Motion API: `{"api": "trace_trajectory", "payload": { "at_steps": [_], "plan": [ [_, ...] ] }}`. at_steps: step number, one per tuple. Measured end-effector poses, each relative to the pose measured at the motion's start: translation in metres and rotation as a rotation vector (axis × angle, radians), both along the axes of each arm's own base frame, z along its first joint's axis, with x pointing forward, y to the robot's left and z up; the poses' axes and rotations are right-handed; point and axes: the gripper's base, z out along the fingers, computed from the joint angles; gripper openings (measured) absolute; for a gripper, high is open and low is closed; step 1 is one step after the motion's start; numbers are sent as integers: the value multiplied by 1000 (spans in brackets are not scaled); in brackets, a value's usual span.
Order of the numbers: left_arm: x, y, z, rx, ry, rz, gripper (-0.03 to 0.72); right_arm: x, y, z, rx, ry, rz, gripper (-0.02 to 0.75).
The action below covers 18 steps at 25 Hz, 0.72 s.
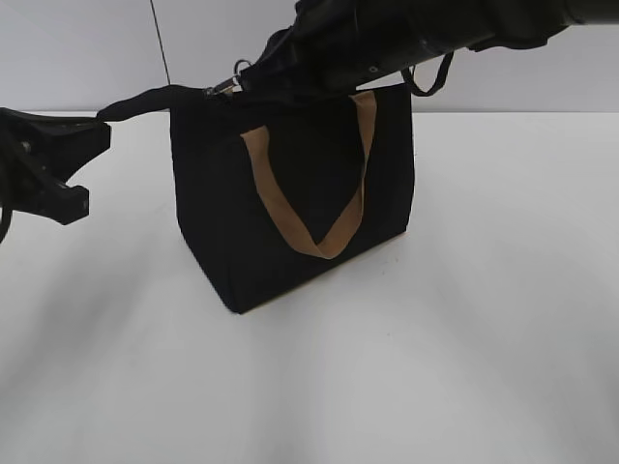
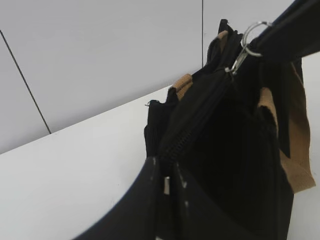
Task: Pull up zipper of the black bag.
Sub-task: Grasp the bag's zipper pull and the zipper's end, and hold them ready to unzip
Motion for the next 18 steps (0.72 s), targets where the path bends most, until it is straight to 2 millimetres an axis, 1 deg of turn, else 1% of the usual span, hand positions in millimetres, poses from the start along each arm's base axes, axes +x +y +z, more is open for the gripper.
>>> {"api": "trace_trajectory", "payload": {
  "at_steps": [4, 18],
  "plan": [
    [0, 0, -1, 5, 5, 2, 20, 9, -11, 1, -2, -16, -46, -15],
    [0, 0, -1, 12, 12, 0, 20, 24, -36, 0, -15, -25, -116, -15]
  ]
}}
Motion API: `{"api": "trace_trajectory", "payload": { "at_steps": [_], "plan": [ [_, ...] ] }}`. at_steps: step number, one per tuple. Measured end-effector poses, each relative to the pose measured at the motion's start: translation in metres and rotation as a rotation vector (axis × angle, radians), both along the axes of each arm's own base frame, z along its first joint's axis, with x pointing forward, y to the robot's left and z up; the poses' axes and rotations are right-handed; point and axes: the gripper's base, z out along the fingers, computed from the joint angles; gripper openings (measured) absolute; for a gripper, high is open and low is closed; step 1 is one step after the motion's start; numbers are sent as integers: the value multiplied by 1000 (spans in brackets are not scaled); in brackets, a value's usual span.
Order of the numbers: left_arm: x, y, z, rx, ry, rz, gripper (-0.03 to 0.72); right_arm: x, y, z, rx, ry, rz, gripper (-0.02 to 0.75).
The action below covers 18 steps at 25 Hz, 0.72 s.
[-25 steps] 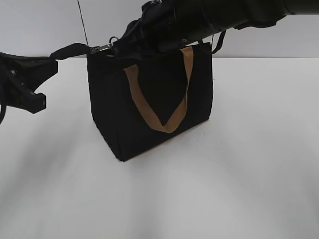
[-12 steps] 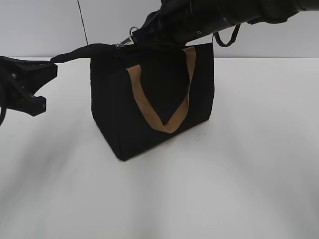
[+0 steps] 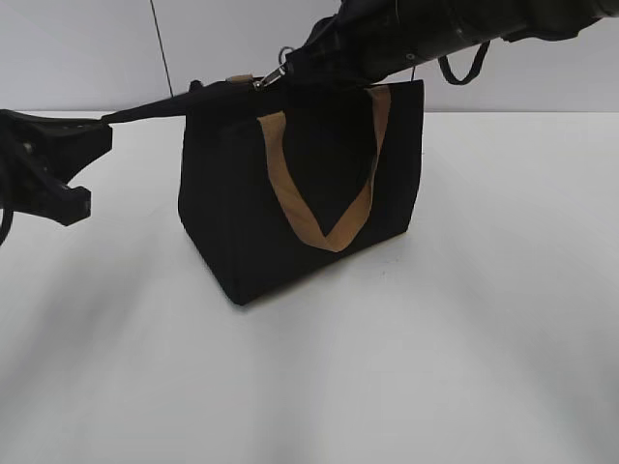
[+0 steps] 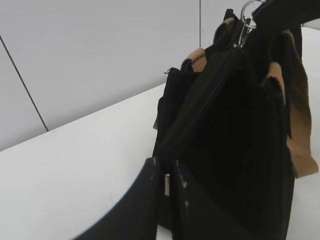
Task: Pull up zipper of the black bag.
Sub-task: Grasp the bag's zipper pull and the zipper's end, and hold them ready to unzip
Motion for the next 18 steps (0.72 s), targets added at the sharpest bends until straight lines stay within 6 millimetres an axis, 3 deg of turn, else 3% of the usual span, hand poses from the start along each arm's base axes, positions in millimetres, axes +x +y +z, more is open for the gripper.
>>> {"api": "trace_trajectory", "payload": {
  "at_steps": [14, 18],
  "plan": [
    [1, 2, -1, -12, 28, 32, 19, 10, -15, 0, -32, -45, -57, -15],
    [1, 3, -2, -10, 34, 37, 19, 16, -27, 1, -37, -51, -92, -15]
  ]
}}
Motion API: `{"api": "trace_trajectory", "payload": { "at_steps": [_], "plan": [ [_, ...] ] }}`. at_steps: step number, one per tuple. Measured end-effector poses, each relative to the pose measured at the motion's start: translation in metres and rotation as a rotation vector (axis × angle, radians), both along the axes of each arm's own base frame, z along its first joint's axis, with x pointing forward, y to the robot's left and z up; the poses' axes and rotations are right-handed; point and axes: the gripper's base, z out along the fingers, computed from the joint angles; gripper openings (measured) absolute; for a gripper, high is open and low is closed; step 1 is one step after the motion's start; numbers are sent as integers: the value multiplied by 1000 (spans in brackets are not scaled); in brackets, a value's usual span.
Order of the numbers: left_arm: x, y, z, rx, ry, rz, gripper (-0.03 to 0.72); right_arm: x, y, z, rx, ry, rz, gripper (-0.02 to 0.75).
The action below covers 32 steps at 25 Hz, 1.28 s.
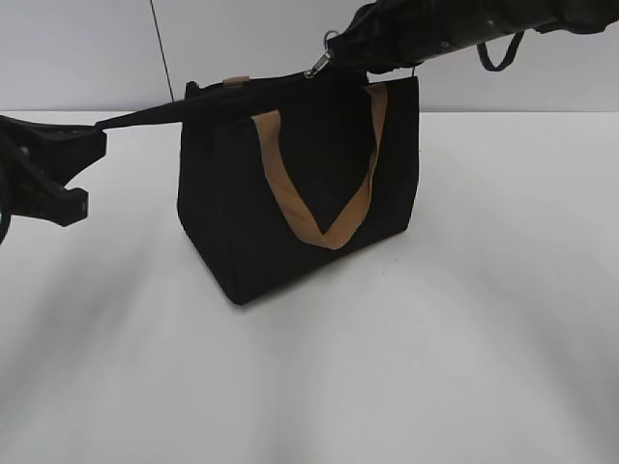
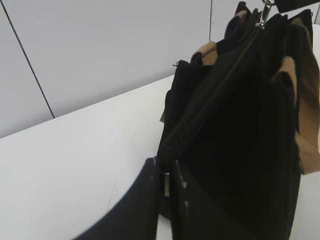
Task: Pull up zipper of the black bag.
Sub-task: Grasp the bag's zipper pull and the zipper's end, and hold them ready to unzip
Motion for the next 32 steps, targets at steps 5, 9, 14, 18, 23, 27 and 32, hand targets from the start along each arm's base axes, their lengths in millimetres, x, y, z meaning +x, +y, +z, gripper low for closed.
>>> {"api": "trace_trajectory", "payload": {
  "at_steps": [5, 9, 14, 18, 23, 27, 32],
  "plan": [
    [0, 0, 0, 1, 4, 3, 18, 9, -19, 0, 2, -4, -60, -15],
    [0, 0, -1, 5, 9, 5, 18, 14, -31, 0, 3, -7, -96, -15],
    [0, 1, -1, 5, 10, 5, 18, 16, -38, 0, 9, -5, -120, -15],
    [0, 1, -1, 5, 10, 5, 18, 16, -38, 0, 14, -1, -124, -15],
    [0, 0, -1, 4, 9, 5, 18, 15, -38, -1, 30, 27, -118, -15],
    [0, 0, 0, -6, -3, 3, 18, 13, -38, -2, 34, 55, -97, -11],
    [0, 0, 1, -22, -2, 3, 18, 11, -37, -3, 38, 80, -73, 31]
  ]
}}
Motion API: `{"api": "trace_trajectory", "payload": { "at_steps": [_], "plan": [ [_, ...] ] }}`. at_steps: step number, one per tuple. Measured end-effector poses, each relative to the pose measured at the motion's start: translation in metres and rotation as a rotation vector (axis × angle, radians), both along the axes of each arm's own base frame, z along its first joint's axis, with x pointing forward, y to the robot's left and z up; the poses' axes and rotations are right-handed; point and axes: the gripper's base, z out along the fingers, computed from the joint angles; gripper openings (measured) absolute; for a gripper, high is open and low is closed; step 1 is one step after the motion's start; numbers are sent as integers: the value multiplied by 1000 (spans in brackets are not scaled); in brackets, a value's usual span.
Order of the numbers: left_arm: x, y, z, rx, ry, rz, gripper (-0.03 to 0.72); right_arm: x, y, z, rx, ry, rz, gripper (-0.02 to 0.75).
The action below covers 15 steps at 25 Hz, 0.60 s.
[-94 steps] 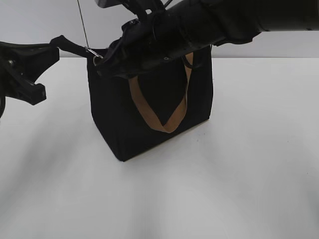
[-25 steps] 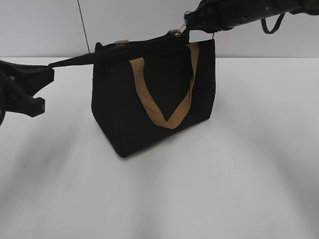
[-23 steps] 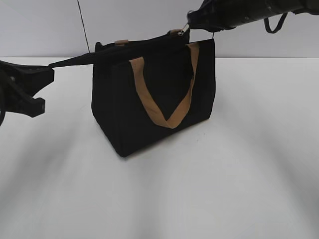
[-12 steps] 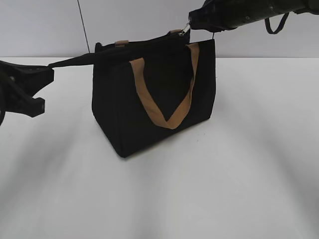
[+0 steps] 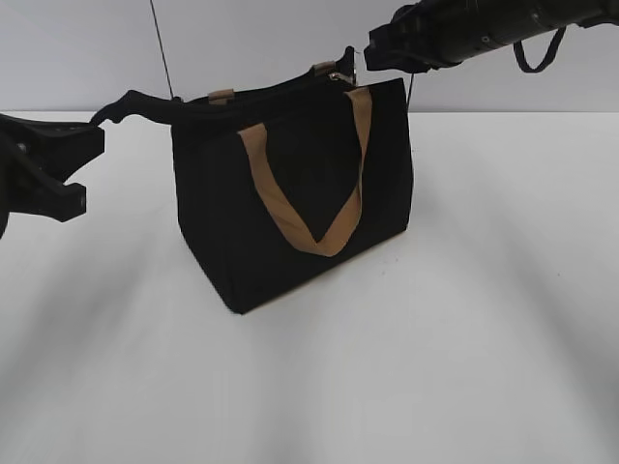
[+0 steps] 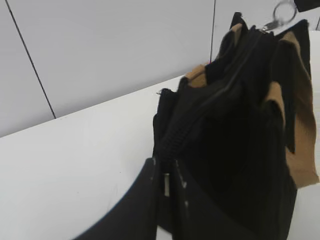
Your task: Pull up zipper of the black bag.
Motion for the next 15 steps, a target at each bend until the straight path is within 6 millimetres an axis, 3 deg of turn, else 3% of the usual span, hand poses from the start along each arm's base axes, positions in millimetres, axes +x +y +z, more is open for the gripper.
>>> {"api": "trace_trajectory", "payload": {
  "at_steps": [9, 15],
  "plan": [
    [0, 0, 0, -35, 20, 8, 18, -4, 1, 1, 9, 31, 37, 351],
    [-2, -2, -1, -83, 60, -2, 64, -13, 1, 14, -3, 17, 76, 387]
  ]
}}
